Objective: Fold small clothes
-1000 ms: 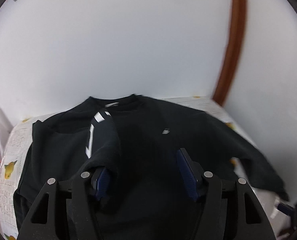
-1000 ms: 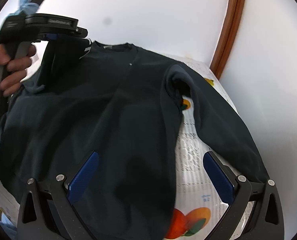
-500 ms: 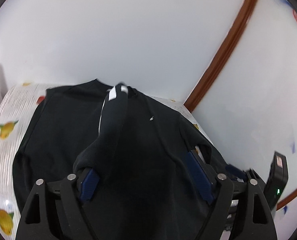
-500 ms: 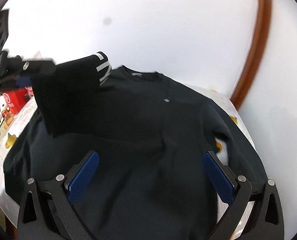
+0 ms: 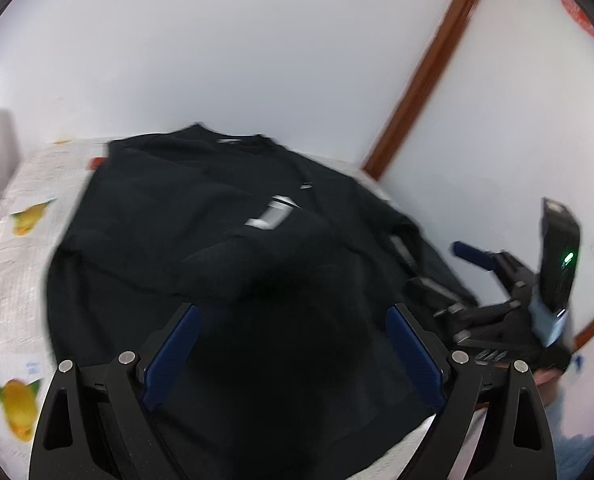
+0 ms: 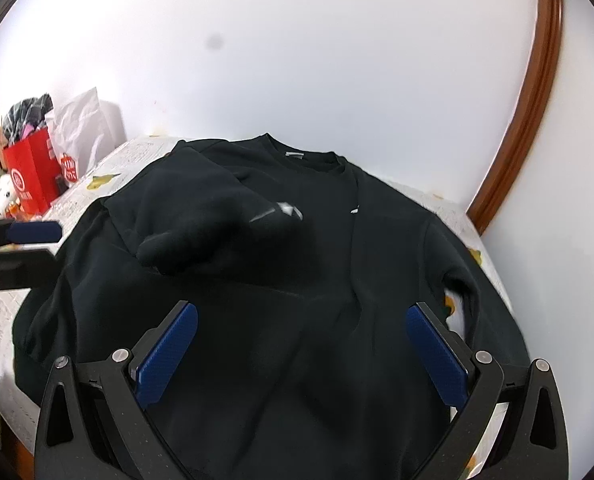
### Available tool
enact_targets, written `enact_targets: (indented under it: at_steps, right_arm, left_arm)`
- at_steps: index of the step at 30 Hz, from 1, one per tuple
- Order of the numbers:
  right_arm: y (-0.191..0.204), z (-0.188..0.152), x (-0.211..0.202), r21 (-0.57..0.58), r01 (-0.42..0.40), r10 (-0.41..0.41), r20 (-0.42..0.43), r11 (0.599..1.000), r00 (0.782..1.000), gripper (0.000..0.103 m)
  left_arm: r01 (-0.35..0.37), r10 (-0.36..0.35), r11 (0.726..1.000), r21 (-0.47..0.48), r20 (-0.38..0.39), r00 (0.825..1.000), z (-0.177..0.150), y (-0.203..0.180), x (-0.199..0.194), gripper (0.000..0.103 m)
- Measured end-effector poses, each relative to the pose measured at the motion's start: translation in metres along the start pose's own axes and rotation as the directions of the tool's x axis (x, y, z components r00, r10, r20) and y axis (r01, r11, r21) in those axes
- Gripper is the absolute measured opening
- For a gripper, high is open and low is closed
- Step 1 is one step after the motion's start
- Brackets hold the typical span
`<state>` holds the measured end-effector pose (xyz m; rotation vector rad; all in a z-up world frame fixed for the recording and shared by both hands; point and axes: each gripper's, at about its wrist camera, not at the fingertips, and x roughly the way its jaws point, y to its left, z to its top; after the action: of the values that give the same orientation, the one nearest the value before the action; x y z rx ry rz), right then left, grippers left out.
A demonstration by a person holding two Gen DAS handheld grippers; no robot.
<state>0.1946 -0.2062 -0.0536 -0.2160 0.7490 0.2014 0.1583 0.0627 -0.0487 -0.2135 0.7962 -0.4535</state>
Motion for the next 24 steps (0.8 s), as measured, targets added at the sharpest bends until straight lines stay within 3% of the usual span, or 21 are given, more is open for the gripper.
enact_targets:
  at_steps: [4,6,9,13,16,19,21,22,23,24]
  right_arm:
    - [0.008,0.000,0.016,0.007,-0.040,0.040,-0.009,0.999,0.999,0.102]
    - [0.021,0.003,0.033,-0.016,-0.058,0.057,-0.025,0.998,0.998,0.096]
    - [0.046,0.011,0.059,-0.059,-0.102,0.098,-0.067,0.993,0.993,0.092]
    - [0.087,0.026,0.092,-0.110,-0.174,0.163,-0.104,0.979,0.981,0.092]
    - [0.115,0.037,0.120,-0.133,-0.192,0.174,-0.133,0.972,0.976,0.092]
    - [0.133,0.043,0.154,-0.144,-0.132,0.107,-0.173,0.981,0.979,0.092]
    - [0.137,0.043,0.175,-0.141,-0.076,0.045,-0.209,0.987,0.977,0.076]
    - [0.137,0.042,0.182,-0.135,-0.062,0.031,-0.223,0.989,0.974,0.076]
    - [0.134,0.043,0.182,-0.113,-0.074,0.050,-0.206,0.991,0.977,0.063]
    - [0.132,0.044,0.180,-0.110,-0.071,0.048,-0.202,0.991,0.978,0.038]
  left_arm:
    - [-0.188,0.188,0.982,-0.019,-0.007,0.982,-0.023,0.029,-0.006,0.094]
    - [-0.310,0.310,0.950,-0.020,-0.023,0.950,-0.035,0.043,-0.006,0.094]
    - [-0.421,0.421,0.907,-0.010,-0.040,0.906,-0.049,0.059,-0.002,0.094]
    - [-0.489,0.488,0.872,-0.001,-0.075,0.870,-0.058,0.077,0.009,0.094]
    - [-0.492,0.490,0.871,0.007,-0.095,0.866,-0.066,0.084,0.020,0.094]
    - [-0.498,0.497,0.867,0.012,-0.105,0.862,-0.070,0.091,0.029,0.094]
    - [-0.505,0.503,0.863,0.005,-0.107,0.858,-0.071,0.095,0.035,0.094]
    - [-0.504,0.501,0.864,0.001,-0.111,0.858,-0.069,0.097,0.039,0.094]
    - [-0.505,0.501,0.863,-0.006,-0.118,0.857,-0.070,0.099,0.040,0.094]
    - [-0.507,0.501,0.862,-0.016,-0.129,0.856,-0.071,0.102,0.040,0.094]
